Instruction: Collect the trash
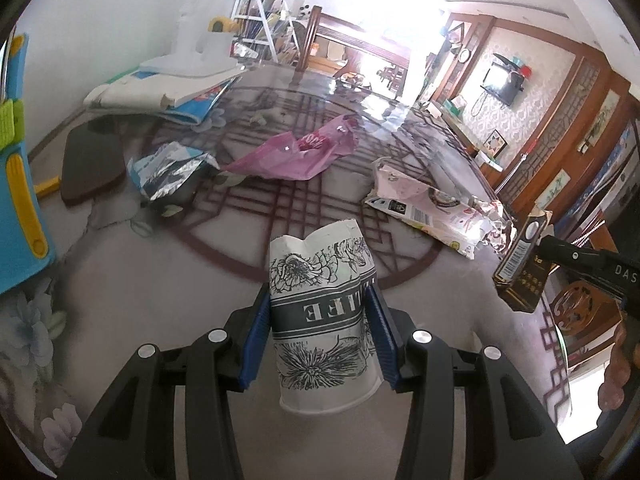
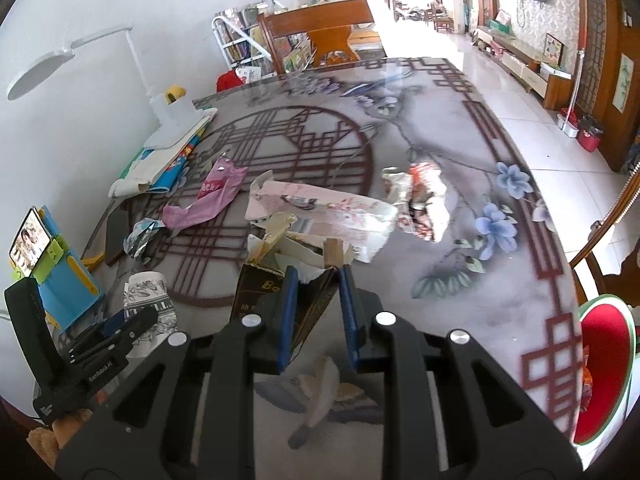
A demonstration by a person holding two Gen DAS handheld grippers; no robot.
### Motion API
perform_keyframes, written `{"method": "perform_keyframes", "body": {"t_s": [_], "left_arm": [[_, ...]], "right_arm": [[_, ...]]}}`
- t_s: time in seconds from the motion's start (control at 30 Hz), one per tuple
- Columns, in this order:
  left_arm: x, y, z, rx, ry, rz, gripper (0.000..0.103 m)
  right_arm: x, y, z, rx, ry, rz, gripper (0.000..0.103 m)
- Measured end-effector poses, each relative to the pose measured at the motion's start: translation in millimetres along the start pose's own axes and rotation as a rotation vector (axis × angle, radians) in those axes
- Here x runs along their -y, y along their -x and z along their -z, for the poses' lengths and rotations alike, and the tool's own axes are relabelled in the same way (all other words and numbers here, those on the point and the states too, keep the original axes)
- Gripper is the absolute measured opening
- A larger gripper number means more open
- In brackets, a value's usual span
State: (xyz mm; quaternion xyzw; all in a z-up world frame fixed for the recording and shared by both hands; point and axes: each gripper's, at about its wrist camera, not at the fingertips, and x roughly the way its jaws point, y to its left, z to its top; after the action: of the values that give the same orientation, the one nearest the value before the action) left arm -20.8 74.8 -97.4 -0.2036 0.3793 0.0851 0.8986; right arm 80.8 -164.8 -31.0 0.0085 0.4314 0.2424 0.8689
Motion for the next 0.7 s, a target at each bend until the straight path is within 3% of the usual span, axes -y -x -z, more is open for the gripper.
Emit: {"method": "perform_keyframes", "body": {"t_s": [0.33, 0.7], "left_arm": [[47, 11, 7, -0.001, -0.06, 0.038, 0.044], [132, 12, 18, -0.043, -0.13, 0.157, 0.044]], "right_arm": [[50, 34, 9, 0.058, -0.072, 0.031, 0.021], [131, 84, 31, 0.145, -0.229, 0.102, 0.021]]}}
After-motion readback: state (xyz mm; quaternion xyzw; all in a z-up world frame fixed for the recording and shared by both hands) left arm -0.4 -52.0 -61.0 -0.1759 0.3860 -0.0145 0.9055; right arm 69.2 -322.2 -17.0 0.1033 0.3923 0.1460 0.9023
